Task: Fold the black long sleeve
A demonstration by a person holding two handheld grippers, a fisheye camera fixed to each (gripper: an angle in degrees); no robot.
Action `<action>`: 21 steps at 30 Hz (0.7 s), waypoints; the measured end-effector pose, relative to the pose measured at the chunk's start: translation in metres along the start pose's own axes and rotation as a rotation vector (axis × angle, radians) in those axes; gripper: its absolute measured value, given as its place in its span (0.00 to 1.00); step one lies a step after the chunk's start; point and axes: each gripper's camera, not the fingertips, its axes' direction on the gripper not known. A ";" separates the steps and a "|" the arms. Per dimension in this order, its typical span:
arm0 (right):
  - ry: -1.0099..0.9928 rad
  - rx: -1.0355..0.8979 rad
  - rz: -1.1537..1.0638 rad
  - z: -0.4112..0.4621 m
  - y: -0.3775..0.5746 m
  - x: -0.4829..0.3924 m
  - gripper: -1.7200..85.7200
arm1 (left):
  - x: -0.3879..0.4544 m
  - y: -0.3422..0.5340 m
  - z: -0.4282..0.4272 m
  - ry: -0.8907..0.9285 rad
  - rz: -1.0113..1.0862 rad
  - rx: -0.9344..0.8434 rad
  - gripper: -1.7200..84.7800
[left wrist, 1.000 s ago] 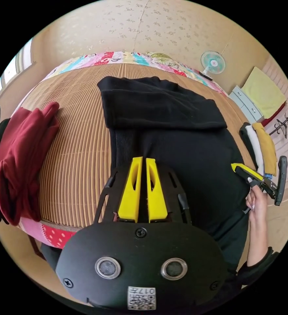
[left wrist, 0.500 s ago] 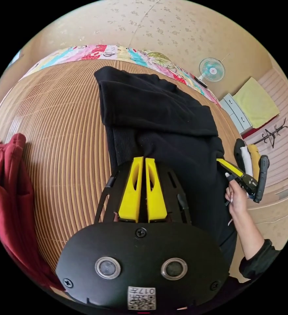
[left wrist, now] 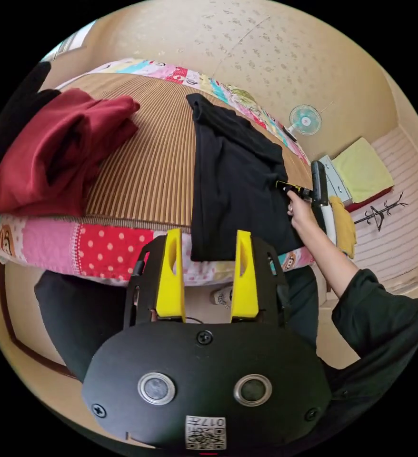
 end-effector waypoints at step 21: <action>-0.547 0.052 0.134 -0.092 0.223 0.282 0.08 | -0.047 -0.011 -0.074 0.360 0.038 -0.003 0.07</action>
